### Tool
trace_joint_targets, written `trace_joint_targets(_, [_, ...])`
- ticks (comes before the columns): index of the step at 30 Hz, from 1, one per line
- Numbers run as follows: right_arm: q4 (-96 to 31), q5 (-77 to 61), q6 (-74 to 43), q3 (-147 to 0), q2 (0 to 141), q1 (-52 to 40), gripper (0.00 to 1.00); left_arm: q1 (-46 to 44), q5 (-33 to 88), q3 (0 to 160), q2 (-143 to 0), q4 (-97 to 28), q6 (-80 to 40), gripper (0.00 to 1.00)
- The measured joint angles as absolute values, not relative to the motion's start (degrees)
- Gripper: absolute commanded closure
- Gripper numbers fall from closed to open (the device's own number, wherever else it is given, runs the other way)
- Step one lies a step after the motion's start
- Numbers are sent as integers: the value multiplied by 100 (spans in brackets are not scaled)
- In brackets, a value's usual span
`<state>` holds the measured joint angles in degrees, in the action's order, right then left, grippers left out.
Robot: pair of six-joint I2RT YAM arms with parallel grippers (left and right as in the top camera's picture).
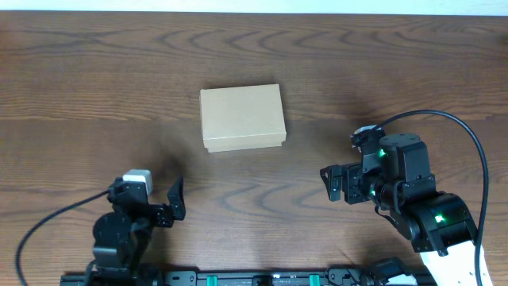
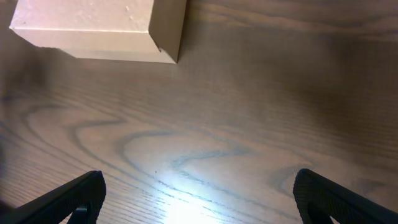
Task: Pack container
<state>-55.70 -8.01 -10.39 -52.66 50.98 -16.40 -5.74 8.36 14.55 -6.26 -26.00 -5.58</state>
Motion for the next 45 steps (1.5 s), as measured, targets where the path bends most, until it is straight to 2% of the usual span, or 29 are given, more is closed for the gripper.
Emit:
trace_joint_targets(5, [-5570, -803, -1052, -5264, 5098, -1640, 1, -502, 851, 770, -110, -2224, -541, 5])
trace_joint_targets(34, [-5690, -760, -1013, -5260, 5092, -1651, 1, -491, 858, 751, -69, -2067, -462, 5])
trace_joint_targets(39, [-4786, -515, -659, -4762, 4495, -1925, 1, -491, 858, 749, -69, -2056, -462, 5])
trace_joint_targets(45, [-3354, -419, -340, -2971, 2834, -2005, 1, -489, 858, 746, -69, -2056, -462, 5])
